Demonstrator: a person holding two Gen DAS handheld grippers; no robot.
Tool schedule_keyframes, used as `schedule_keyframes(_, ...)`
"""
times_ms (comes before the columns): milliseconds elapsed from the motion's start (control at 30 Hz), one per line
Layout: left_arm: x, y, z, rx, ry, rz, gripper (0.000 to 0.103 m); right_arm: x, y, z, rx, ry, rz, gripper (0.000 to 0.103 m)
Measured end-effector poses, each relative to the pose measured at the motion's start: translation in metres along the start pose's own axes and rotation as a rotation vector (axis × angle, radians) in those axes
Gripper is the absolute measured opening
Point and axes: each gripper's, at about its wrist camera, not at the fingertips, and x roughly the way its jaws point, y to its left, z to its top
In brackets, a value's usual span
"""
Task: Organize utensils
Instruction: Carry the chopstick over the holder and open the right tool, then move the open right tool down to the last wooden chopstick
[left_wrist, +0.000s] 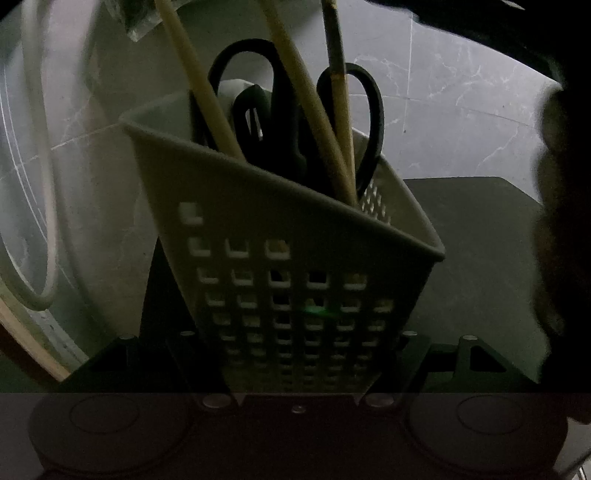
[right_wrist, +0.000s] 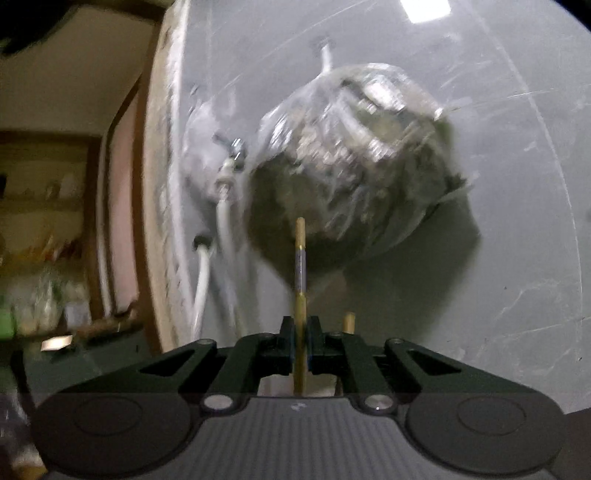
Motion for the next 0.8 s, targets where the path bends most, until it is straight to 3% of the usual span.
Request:
schedule_keyframes(33,0.0,0.001,0.0,-0.003,-0.001,-0.002,0.076,-0.004,0.001,0.001,-0.023,0.025,-0.001,0.048)
schedule_keyframes(67,0.001,0.001,-0.001,-0.006,-0.002,-0.004,0.076,-0.009,0.0,0.004,-0.029,0.036,-0.001,0.06)
schedule_keyframes(200,0.002,0.002,-0.004,-0.015,-0.01,-0.01,0.076,-0.036,-0.009,0.027,-0.031,0.017,-0.087,0.067)
schedule_keyframes(367,0.002,0.004,-0.006,-0.018,-0.016,-0.011,0.076,-0.045,-0.043,0.033,0.031,0.075,-0.333,0.089)
schedule_keyframes(467,0.0,0.004,-0.008,-0.02,-0.015,-0.007,0.076,-0.029,-0.07,0.019,0.084,0.222,-0.468,0.095)
schedule_keyframes(567,-0.002,0.004,-0.009,-0.023,-0.013,-0.001,0.076,0.003,-0.096,-0.007,0.142,0.447,-0.542,0.096)
schedule_keyframes(667,-0.004,0.003,-0.009,-0.029,-0.009,0.005,0.076,0.03,-0.115,-0.036,0.195,0.61,-0.557,0.095)
schedule_keyframes(800,-0.005,0.0,-0.006,-0.03,-0.004,0.008,0.076,0.054,-0.123,-0.064,0.224,0.751,-0.568,0.095)
